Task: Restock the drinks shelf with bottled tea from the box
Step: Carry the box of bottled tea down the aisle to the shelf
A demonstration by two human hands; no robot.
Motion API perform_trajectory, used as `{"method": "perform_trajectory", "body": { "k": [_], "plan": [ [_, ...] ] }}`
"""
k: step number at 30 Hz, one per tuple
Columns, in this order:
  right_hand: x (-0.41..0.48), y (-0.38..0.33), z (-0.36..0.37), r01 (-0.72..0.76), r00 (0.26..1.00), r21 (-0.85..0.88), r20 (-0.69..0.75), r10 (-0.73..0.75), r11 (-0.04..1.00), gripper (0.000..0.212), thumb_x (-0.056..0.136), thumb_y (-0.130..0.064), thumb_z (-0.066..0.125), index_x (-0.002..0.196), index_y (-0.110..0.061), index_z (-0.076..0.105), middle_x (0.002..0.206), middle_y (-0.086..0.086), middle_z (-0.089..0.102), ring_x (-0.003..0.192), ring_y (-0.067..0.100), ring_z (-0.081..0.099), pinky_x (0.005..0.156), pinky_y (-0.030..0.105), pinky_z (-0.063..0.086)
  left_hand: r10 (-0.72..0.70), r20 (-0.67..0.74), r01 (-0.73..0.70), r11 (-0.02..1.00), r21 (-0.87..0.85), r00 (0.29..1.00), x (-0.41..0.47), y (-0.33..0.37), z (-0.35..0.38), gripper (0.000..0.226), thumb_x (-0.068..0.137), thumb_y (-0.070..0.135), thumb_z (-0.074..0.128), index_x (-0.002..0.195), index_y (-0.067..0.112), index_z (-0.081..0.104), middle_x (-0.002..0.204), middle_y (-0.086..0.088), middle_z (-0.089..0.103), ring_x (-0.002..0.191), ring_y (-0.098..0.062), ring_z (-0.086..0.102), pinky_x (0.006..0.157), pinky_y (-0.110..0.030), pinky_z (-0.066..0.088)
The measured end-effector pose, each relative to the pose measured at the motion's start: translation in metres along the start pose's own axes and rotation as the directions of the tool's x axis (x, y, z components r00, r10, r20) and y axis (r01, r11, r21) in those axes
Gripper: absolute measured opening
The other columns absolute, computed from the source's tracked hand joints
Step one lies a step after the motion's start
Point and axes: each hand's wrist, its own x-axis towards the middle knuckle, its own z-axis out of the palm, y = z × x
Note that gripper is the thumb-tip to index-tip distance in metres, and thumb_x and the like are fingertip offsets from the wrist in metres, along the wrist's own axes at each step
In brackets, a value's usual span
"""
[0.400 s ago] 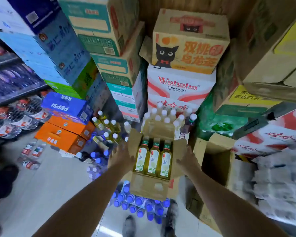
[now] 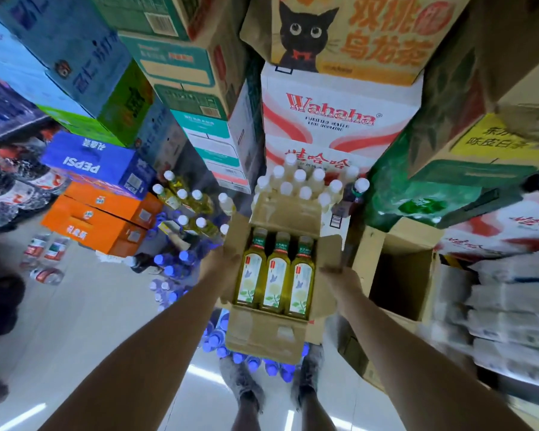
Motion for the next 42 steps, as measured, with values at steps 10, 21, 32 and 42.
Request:
{"method": "perform_trajectory", "body": {
  "k": [10, 21, 32, 42],
  "plan": [
    [0.01, 0.011, -0.003, -0.01, 1.0, 0.091, -0.01, 0.01, 0.996, 0.034, 0.085, -0.038, 0.073, 0.102, -0.016, 0.054, 0.086, 0.002, 0.059, 0.081, 0.024, 0.058, 0.077, 0.038, 0.048, 0.022, 0.088, -0.022, 1.0, -0.002, 0.996, 0.027, -0.017, 0.0, 0.019, 0.093, 0.035, 0.059, 0.083, 0.02, 0.053, 0.081, -0.004, 0.059, 0.084, -0.026, 0.058, 0.075, -0.033, 0.049],
    [-0.004, 0.005, 0.003, 0.253, 0.966, -0.497, 0.086, -0.243, 0.83, 0.042, 0.099, -0.04, 0.038, 0.073, -0.014, 0.057, 0.064, 0.007, 0.057, 0.057, 0.018, 0.059, 0.054, 0.032, 0.048, 0.208, 0.12, -0.235, 0.927, 0.292, 0.971, 0.019, -0.012, 0.006, 0.038, 0.102, 0.041, 0.036, 0.084, 0.013, 0.055, 0.089, -0.012, 0.062, 0.084, -0.027, 0.057, 0.07, -0.034, 0.045],
    [-0.077, 0.011, 0.002, 0.426, 0.901, -0.624, 0.229, -0.367, 0.656, 0.042, 0.101, -0.031, 0.04, 0.061, -0.017, 0.045, 0.058, -0.002, 0.047, 0.054, 0.012, 0.048, 0.049, 0.021, 0.031, 0.165, 0.051, -0.171, 0.975, 0.141, 0.985, -0.068, -0.086, -0.005, 0.039, 0.101, 0.029, 0.046, 0.101, -0.003, 0.069, 0.1, -0.025, 0.069, 0.098, -0.04, 0.062, 0.08, -0.04, 0.047],
    [-0.21, -0.013, 0.015, 0.636, 0.758, -0.683, 0.466, -0.457, 0.358, 0.034, 0.093, -0.032, 0.054, 0.065, -0.015, 0.046, 0.076, 0.009, 0.06, 0.07, 0.024, 0.058, 0.058, 0.028, 0.041, -0.134, -0.084, 0.104, 0.951, -0.29, 0.987, -0.265, -0.172, -0.053, 0.04, 0.091, 0.044, 0.041, 0.073, 0.01, 0.055, 0.07, -0.004, 0.058, 0.076, -0.027, 0.059, 0.067, -0.032, 0.047]
  ]
}}
